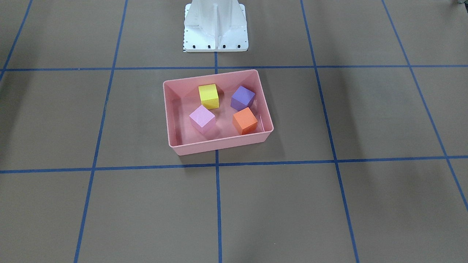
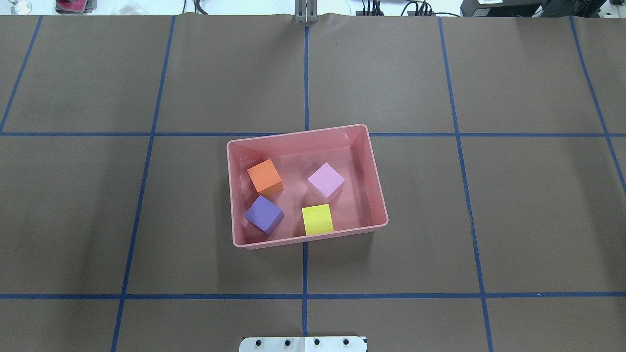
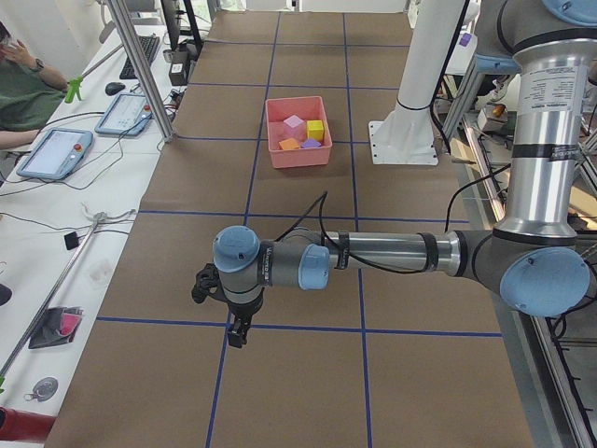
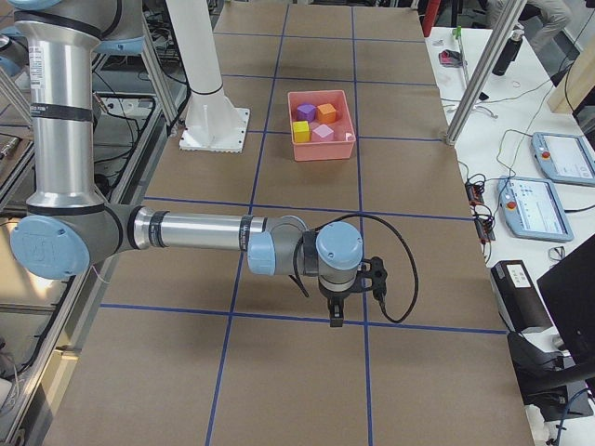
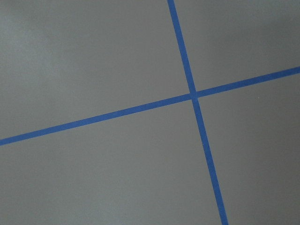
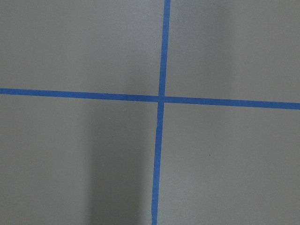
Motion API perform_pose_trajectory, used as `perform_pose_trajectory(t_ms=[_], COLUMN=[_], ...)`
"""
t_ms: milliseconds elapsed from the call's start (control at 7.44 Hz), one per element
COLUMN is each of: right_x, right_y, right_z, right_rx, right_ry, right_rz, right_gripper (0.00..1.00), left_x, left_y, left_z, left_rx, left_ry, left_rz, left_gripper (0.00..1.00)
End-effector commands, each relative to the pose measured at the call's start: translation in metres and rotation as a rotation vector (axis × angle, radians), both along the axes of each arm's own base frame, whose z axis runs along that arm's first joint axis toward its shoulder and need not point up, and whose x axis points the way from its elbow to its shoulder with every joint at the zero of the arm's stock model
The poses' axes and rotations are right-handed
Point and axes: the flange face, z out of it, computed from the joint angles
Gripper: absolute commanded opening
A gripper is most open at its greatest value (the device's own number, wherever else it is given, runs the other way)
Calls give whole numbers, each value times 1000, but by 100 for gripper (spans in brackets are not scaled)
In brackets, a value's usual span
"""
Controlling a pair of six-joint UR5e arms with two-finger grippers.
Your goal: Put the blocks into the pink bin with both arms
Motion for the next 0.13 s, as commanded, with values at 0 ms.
perform_pose_trajectory(t_ms=[0], right_x=[1], right_y=[0], right_z=[-2], right_rx=[4], right_ry=[1], right_rz=[1], right_gripper=[100], left_x=[0], left_y=[1], left_z=[1], left_rx=[-2], left_ry=[0], left_rz=[0], left_gripper=[100])
